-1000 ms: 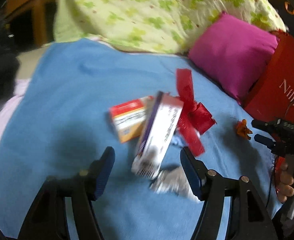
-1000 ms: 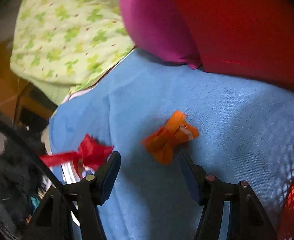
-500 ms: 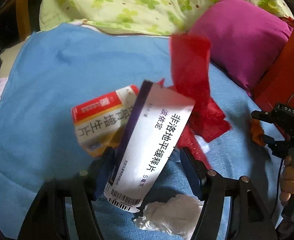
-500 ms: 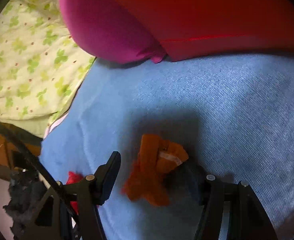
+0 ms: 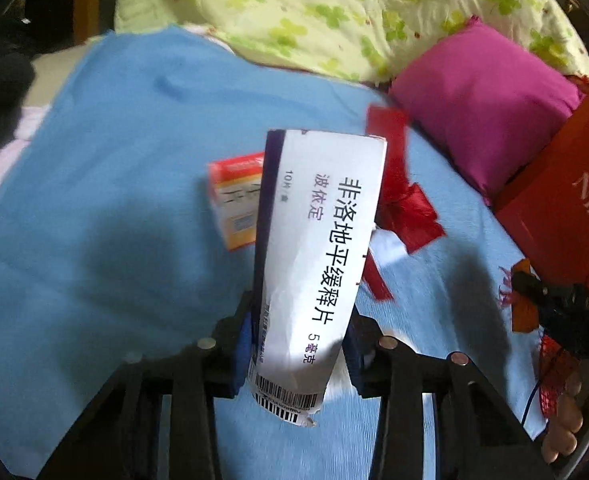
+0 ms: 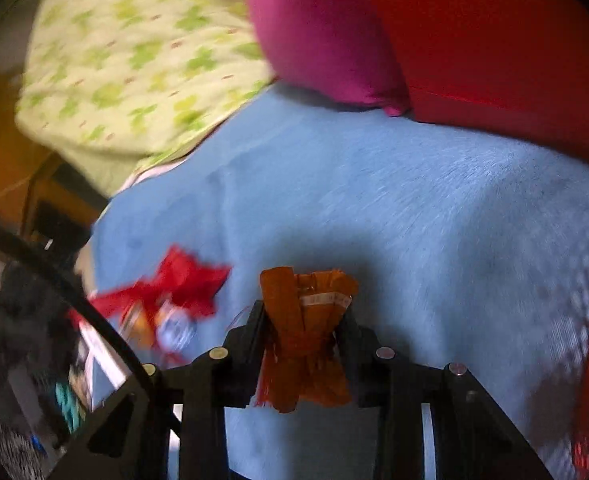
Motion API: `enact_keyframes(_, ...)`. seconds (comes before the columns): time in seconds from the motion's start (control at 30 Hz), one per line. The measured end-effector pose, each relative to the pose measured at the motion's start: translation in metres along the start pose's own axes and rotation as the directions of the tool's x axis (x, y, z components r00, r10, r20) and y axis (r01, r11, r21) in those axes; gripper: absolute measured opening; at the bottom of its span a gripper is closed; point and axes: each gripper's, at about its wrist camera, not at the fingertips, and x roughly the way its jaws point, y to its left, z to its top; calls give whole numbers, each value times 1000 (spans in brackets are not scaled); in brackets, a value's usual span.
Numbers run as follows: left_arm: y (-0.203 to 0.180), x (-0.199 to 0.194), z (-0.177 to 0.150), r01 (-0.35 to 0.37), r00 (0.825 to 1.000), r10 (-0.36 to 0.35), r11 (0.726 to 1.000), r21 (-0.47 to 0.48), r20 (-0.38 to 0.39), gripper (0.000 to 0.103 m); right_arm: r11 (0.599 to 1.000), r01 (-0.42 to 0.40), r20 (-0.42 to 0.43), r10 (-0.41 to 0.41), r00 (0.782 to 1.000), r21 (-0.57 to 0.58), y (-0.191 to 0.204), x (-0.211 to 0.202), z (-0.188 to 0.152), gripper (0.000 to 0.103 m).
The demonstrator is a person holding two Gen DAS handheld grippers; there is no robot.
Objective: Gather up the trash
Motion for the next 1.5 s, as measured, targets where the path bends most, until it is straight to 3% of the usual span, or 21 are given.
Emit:
enact_keyframes(0.37,-31,-117,-66,-100,991,95,993,58,90,41,958,-147,21,157,987,-248,62,-104,-81,36)
enact_keyframes(0.63,-78,-188,-93,-191,963,164,975,111,212,42,911,-150,132,215,968,-383,76,-196,-118,36)
enact_keyframes(0.8,-103,-224,-106,-245,938,198,960,138,284,42,901,-149,184,241,953,-407,71,-236,-132,36)
enact_keyframes(1.0,-127,-253,-115,-285,912,213,943,169,350,42,891,-144,240,267,933,-432,64,-270,-141,36)
enact_keyframes(1.2,-140,-266,-120,-311,898,224,932,186,377,43,886,-144,271,284,920,-441,60,-286,-145,36)
enact_keyframes(1.5,-156,-268,-125,-323,897,227,922,212,379,43,887,-141,298,292,909,-439,52,-296,-146,36)
